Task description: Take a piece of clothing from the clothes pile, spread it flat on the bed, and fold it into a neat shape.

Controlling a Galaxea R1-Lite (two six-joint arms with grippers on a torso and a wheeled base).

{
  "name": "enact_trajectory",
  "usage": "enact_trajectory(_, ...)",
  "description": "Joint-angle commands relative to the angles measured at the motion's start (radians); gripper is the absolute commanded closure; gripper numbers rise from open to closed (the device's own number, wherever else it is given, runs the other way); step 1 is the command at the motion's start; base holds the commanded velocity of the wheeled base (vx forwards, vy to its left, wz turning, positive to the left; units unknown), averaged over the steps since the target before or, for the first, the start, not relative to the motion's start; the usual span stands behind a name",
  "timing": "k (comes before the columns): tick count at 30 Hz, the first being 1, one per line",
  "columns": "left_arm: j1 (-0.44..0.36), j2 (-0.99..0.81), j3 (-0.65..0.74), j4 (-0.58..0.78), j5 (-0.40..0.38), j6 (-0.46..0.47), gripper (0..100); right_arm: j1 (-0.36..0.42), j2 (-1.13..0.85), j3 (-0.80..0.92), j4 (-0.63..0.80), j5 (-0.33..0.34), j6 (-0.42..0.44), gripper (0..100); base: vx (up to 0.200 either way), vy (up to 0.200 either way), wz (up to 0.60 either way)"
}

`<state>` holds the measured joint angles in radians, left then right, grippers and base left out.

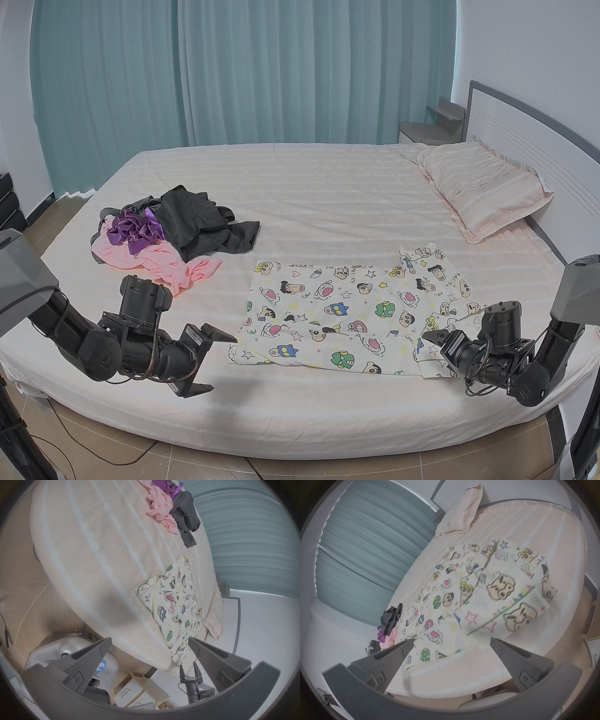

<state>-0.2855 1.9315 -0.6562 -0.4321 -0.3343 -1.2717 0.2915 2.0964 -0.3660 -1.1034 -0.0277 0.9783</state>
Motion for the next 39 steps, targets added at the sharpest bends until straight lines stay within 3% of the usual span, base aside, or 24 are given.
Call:
enact_trajectory(1, 0.003, 0.0, 0.001, 0.0, 0.001, 0.0, 0, 0.012, 0.001, 0.007, -0.001, 0.0, 0.0, 0, 0.0, 0.2, 0.0)
enact_trajectory(10, 0.002, -0.002, 0.003, 0.0, 0.004, 0.0, 0, 0.012, -0.002, 0.007, -0.003, -0.001, 0.0, 0, 0.0, 0.044, 0.0)
enact_trajectory(15, -0.003, 0.004, 0.003, -0.004, 0.054, -0.003, 0, 0.014, -0.006, 0.005, -0.003, -0.005, 0.0, 0, 0.0, 0.0, 0.0)
enact_trajectory(27, -0.046, 0.026, -0.017, -0.048, 0.067, 0.005, 0, 0.025, -0.01, 0.007, -0.004, -0.008, -0.001, 0, 0.2, 0.0, 0.0)
enact_trajectory(32, -0.086, 0.069, -0.023, -0.099, 0.073, 0.017, 0, 0.026, -0.01, 0.007, -0.004, -0.008, -0.003, 0, 0.0, 0.0, 0.0)
enact_trajectory(37, -0.138, 0.146, -0.023, -0.157, 0.126, 0.146, 0, 0.026, -0.018, 0.012, -0.004, -0.008, -0.003, 0, 0.0, 0.0, 0.0)
enact_trajectory(39, -0.159, 0.184, -0.019, -0.16, 0.147, 0.347, 0, 0.026, -0.032, 0.021, -0.004, -0.008, -0.004, 0, 0.0, 0.0, 0.0)
